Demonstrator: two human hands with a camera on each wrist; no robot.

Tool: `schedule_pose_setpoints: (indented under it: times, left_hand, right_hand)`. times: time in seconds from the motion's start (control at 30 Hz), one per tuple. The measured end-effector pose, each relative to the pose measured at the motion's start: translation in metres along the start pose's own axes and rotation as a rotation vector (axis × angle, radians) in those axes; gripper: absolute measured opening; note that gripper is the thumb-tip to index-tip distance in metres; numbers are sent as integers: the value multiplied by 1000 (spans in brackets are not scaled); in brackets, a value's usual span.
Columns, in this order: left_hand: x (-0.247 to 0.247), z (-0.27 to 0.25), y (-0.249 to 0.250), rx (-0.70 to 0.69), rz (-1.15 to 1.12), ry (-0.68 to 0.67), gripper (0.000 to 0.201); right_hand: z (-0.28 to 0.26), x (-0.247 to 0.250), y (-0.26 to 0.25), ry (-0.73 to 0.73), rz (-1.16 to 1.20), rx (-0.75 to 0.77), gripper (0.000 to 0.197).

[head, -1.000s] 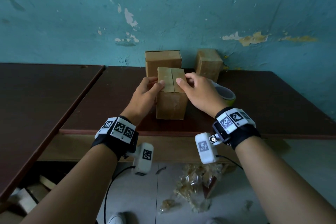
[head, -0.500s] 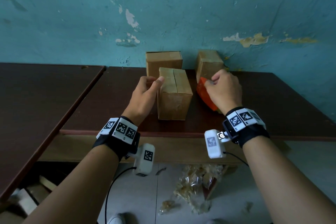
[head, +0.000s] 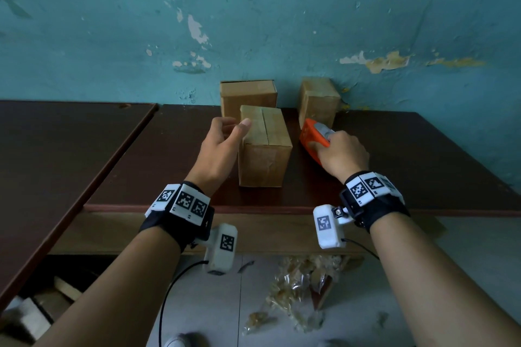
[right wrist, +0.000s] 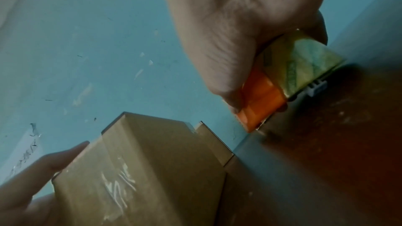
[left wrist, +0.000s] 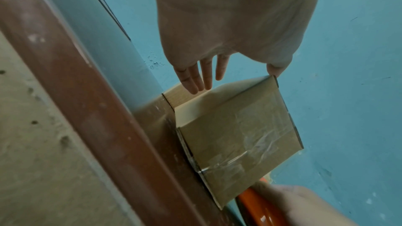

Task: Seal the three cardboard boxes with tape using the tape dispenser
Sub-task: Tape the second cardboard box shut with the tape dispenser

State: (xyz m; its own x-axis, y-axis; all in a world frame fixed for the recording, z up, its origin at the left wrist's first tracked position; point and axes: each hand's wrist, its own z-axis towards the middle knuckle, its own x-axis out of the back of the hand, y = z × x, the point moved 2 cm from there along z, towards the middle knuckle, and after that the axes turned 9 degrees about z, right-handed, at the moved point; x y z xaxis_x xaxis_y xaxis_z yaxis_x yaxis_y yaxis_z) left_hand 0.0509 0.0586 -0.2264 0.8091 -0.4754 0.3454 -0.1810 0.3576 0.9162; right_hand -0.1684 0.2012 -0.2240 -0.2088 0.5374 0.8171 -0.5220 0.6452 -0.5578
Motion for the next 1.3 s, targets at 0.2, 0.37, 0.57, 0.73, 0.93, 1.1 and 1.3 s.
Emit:
schedule_pose_setpoints:
  times: [0.2, 0.37, 0.57, 0.73, 0.93, 1.1, 1.3]
  left_hand:
    - [5, -1, 9, -31, -4, 15, 69]
    - [13, 0, 23, -94, -2, 90, 47]
    - [19, 1, 37, -203, -114, 116, 33]
    - [23, -2, 48, -279, -306, 17, 30]
    - [25, 0, 47, -243, -406, -19, 34]
    - [29, 0, 49, -180, -545, -24, 41]
    - [29, 1, 47, -158, -614, -48, 42]
  right_hand:
    - [4, 23, -12, 93, 182, 164, 40]
    - [-11, 52, -40, 83, 534, 351, 41]
    - [-32, 70, -69, 68, 645, 549, 52]
    - [-38, 73, -78, 87, 578, 667, 51]
    - [-40, 70, -81, 68, 574, 694, 60]
    - [-41, 70, -80, 60, 575, 711, 53]
    - [-41, 72, -79, 27, 602, 701, 51]
